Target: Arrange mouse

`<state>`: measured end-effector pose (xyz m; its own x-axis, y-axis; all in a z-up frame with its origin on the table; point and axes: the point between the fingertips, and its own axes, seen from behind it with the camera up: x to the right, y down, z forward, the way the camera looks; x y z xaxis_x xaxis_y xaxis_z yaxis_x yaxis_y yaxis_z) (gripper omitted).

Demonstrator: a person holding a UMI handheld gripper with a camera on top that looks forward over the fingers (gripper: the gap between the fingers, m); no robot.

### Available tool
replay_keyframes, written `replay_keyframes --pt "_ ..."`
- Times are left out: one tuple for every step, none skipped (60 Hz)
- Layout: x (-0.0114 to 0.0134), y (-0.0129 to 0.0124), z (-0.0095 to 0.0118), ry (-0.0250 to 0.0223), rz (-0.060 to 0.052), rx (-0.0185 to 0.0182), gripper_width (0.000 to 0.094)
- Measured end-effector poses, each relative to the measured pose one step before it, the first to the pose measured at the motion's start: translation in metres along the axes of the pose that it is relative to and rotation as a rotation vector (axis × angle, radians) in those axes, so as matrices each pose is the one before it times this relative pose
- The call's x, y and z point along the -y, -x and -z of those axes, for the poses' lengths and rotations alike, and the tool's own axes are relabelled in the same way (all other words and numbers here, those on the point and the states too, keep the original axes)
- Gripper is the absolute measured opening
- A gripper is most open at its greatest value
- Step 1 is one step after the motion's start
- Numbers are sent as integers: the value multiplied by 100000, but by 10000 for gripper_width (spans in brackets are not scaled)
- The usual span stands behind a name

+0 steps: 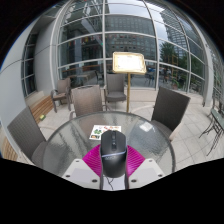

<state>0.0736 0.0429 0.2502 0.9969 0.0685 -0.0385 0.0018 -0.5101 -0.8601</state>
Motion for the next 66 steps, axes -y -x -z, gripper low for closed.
replay_keyframes --pt "-663 843 -834 1553 64 630 282" --pt "-789 708 -886 1805 202 448 282" --pt "-904 632 -921 1965 232 141 282" --pt "-944 510 -992 1976 297 -79 282" --pt "-1651 751 -20 1761 336 47 281" --pt "-1752 871 -605 1640 272 86 281" --pt "-244 115 -1416 2097 48 97 281" --pt "-925 378 -872 1810 -75 72 280" --pt "-954 261 -821 1872 -12 -101 281" --pt "-946 204 -791 2044 19 -224 281" --pt "-986 174 -767 2215 -136 -178 280" --pt "-975 142 -704 2107 -342 -223 280" --pt "-1590 127 -629 1370 -237 -101 280" --pt "-643 288 -271 1433 -251 -540 280" --pt "-683 84 -544 1359 -42 -331 280" --pt "-726 38 -520 1407 25 -349 281" --pt "-760 19 -493 1583 28 -375 281" --pt "-724 13 -480 1578 -37 -341 281" --pt "-700 -298 -556 1618 -176 75 280" --pt "-824 162 -212 907 -369 -394 281" --pt "-566 -38 -357 1008 -419 -271 280" --pt "-525 -71 -317 860 -260 -381 280" --pt "-520 -72 -257 820 -39 -475 280" --pt "-510 -101 -256 855 91 -557 280" --pt "-511 -89 -243 781 86 -531 280" --pt "-421 -196 -296 804 77 -135 281" --pt "-496 1 -260 703 -130 -124 281" --pt "-538 52 -286 891 -317 108 281" --pt "-409 26 -86 314 -282 194 282" --pt "308 -25 -41 -2278 425 -29 281" --pt "38 -30 -135 -1352 1291 -263 281" --pt "-91 -87 123 916 1582 -233 282" --pt "-22 -102 -86 -154 1263 -328 281" --pt "100 2 -11 -919 346 -288 282" --pt "-43 4 -49 -14 -257 -85 282" --pt "-92 5 2 317 -611 51 283" --pt "106 18 -38 -398 -865 79 314" --pt "-1 -39 -49 557 -378 41 319" --pt "33 2 -33 -79 -205 132 338" --pt "20 25 -53 -118 -147 111 346" --pt "23 8 -21 -114 8 102 371" --pt "-12 -2 -26 -39 -119 17 385" --pt "38 14 48 -35 -86 113 402" --pt "41 -1 -13 -216 -129 104 407" --pt "-76 -16 21 392 -122 205 426" --pt "18 -16 27 82 -156 167 433" --pt "-47 -9 30 333 -183 166 448" --pt "-13 -23 10 433 -478 189 466" --pt "-54 37 114 386 -557 258 493" --pt "-38 49 99 358 -623 304 536" --pt "33 -134 104 259 -592 -352 593" --pt "112 -176 219 -181 -326 -591 662" --pt "186 -201 231 -424 -269 -701 733" --pt "287 -213 226 -621 -66 -756 801" --pt "237 -175 272 -805 248 -667 854" --pt "244 -97 349 -647 203 -330 881" --pt "226 -80 367 -579 146 -203 871" --pt "231 -66 424 -610 80 -103 858" --pt "266 -30 480 -651 11 52 852" --pt "283 -22 475 -772 -72 76 854" --pt "339 23 577 -741 -44 320 857" --pt "313 43 533 -931 -75 670 860" --pt "282 88 537 -898 -88 698 861" --pt "266 97 584 -776 -181 624 862" --pt "245 93 625 -658 -296 488 863" --pt "257 61 654 -680 -443 353 863"
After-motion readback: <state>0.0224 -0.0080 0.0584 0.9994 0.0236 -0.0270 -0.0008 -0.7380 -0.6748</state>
